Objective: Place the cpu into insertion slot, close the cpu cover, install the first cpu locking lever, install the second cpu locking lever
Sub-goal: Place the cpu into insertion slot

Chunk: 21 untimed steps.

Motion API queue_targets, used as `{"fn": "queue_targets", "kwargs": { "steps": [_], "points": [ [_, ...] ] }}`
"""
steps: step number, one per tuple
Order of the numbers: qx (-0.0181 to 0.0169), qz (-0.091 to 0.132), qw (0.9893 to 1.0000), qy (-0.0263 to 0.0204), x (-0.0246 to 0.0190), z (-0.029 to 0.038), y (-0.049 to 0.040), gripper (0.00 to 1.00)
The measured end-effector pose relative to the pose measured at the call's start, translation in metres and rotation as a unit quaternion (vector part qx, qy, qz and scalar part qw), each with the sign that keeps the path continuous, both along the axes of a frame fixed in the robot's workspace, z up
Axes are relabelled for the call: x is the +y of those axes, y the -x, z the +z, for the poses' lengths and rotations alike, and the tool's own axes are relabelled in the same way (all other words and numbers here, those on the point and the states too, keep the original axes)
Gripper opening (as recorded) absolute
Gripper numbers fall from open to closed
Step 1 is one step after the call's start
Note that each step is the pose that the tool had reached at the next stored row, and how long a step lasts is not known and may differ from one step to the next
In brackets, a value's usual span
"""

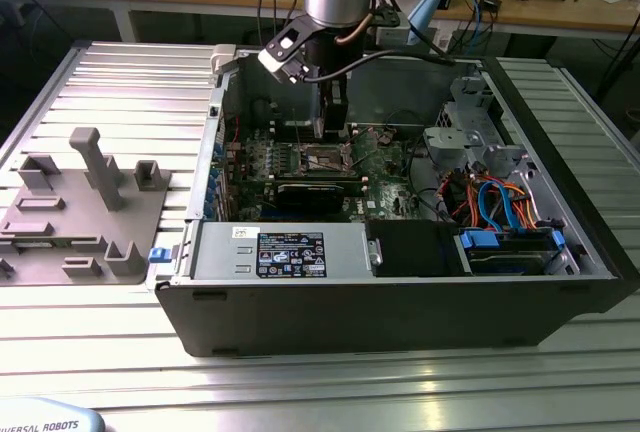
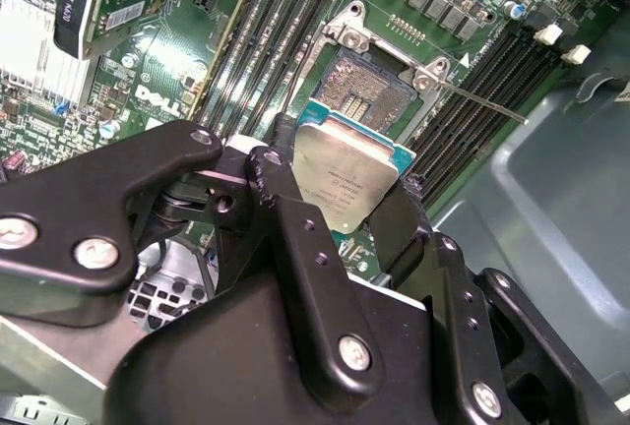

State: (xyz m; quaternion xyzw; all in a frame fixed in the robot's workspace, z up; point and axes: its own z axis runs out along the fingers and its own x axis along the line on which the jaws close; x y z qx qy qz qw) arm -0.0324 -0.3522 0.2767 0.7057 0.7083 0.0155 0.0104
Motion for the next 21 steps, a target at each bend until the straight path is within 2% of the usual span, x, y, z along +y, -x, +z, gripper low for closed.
{"fn": "queue_targets", "kwargs": {
  "steps": [21],
  "points": [
    [0.0,0.001,1.0,0.0,0.0,-0.0051,0.0,0.54]
  ]
}}
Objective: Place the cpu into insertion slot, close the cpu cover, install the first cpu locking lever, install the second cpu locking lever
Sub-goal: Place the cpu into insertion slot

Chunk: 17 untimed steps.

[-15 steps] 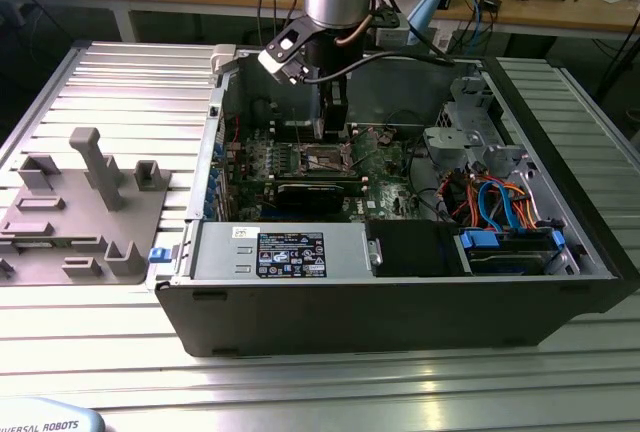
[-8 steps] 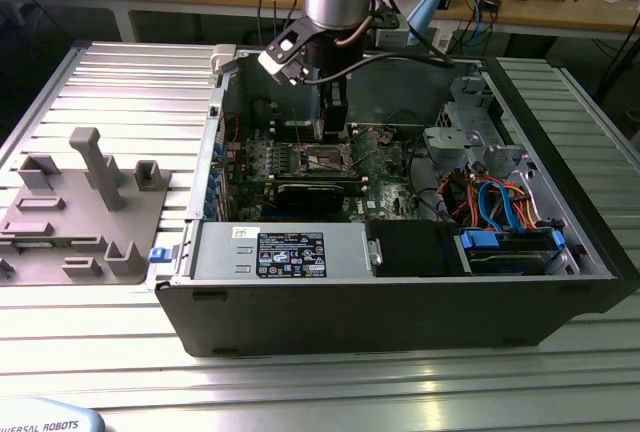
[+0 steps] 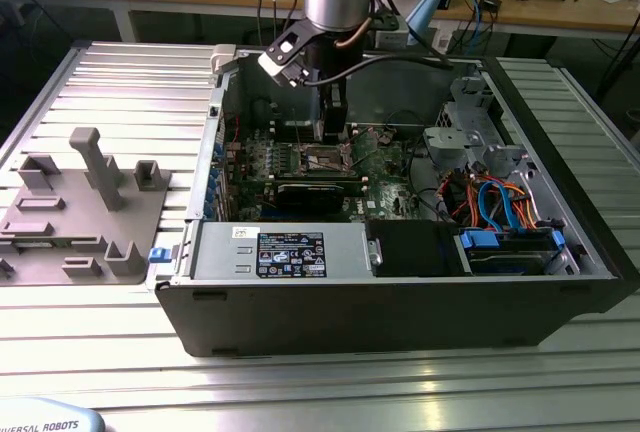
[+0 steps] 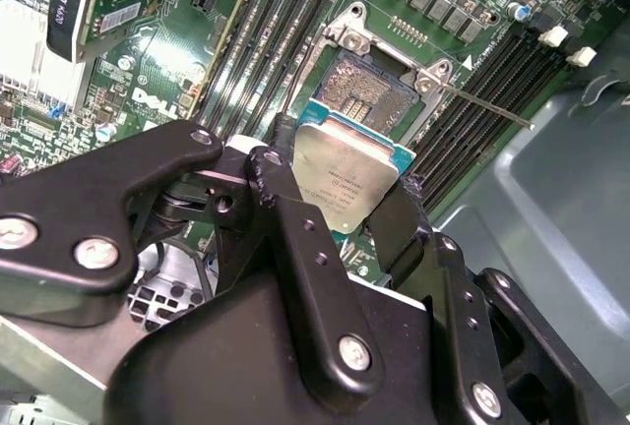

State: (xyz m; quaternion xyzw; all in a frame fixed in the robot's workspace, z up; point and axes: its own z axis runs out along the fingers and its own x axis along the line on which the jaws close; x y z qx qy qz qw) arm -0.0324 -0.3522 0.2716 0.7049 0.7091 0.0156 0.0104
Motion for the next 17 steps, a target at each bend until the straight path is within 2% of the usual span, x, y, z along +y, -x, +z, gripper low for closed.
{"fn": "queue_targets", "kwargs": {
  "steps": [5,7,10,11,15,17],
  "points": [
    [0.0,0.004,1.0,0.0021,0.0012,-0.0025,0.0,0.54],
    [0.0001,0.005,1.0,0.0047,0.0028,-0.0034,0.0,0.54],
    [0.0001,0.005,1.0,0.0057,0.0054,-0.0046,0.0,0.54],
    [0.0001,0.005,1.0,0.0064,0.0074,-0.0059,0.0,0.54],
    [0.0001,0.005,0.9998,0.0195,0.0114,-0.008,0.0,0.54],
    [0.0001,0.005,0.9998,0.0198,0.0134,-0.0092,0.0,0.54]
  ]
}}
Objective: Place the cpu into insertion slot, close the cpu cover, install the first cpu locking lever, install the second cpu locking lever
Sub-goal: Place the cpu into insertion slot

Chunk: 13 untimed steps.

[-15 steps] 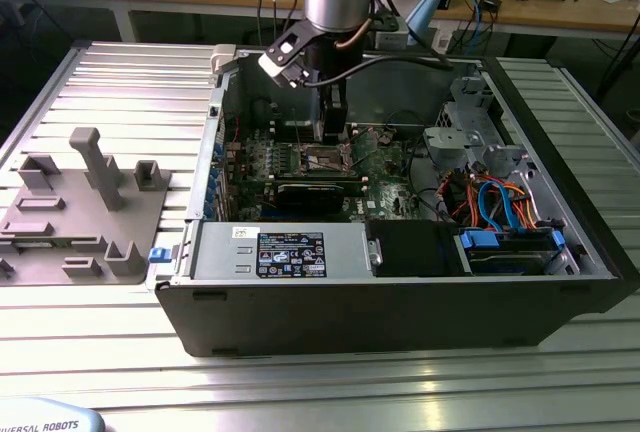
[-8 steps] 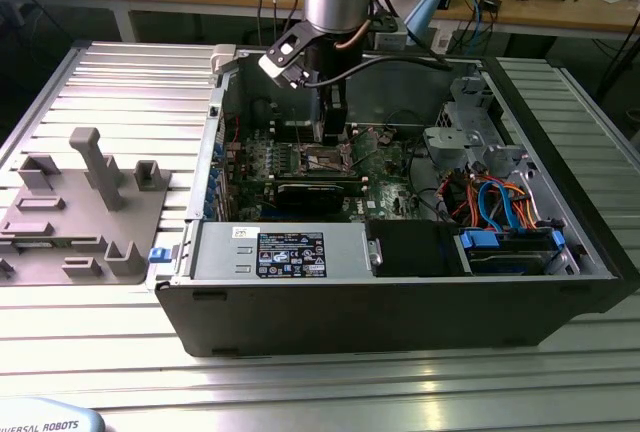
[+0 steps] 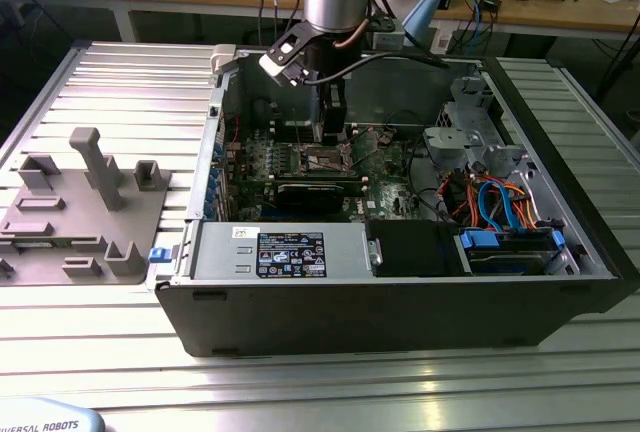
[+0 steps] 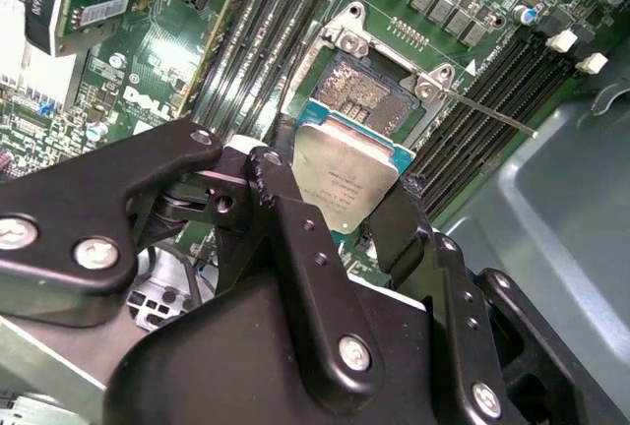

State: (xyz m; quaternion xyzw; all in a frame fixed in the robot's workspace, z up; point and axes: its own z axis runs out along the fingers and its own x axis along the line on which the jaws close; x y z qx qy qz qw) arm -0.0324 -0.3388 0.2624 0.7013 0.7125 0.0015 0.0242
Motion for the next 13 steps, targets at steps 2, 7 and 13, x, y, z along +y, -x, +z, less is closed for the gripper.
{"fn": "queue_targets", "kwargs": {
  "steps": [2,7,13],
  "points": [
    [0.0,0.0,1.0,0.0,0.0018,-0.0017,0.0,0.54],
    [0.0,0.0,1.0,-0.0001,0.0051,-0.0065,0.0,0.54],
    [0.0,0.0,1.0,0.0,0.0059,-0.011,0.0,0.54]
  ]
}}
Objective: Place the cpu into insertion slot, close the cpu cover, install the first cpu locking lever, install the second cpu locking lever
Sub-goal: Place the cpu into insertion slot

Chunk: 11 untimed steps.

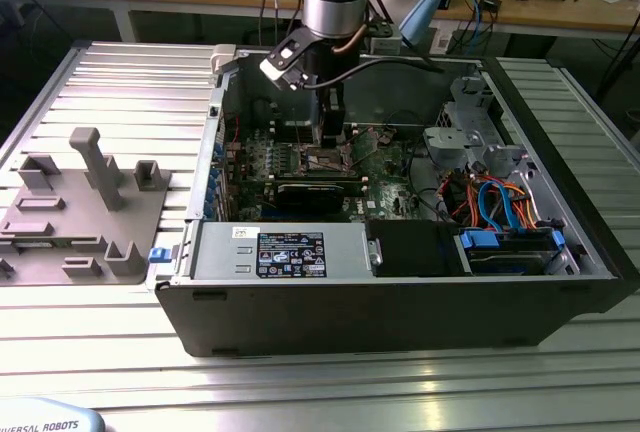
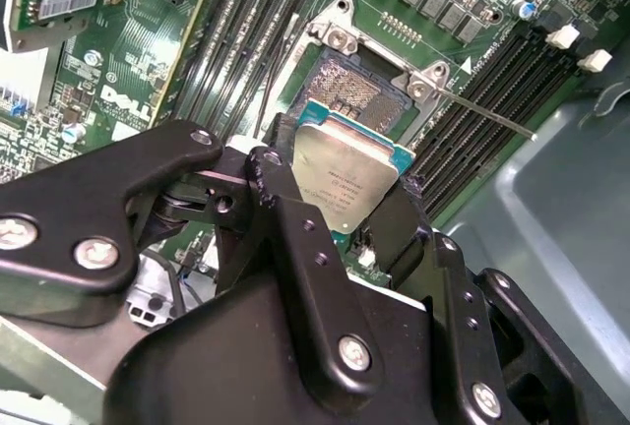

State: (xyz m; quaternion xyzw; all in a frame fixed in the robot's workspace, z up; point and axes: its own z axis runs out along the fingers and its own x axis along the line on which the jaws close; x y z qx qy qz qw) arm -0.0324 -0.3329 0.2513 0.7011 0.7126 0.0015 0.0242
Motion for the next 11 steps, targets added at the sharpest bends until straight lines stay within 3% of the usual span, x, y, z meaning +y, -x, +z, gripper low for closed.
{"fn": "queue_targets", "kwargs": {
  "steps": [11],
  "points": [
    [0.0,0.001,1.0,0.0001,0.0002,-0.006,0.0,0.54]
  ]
}}
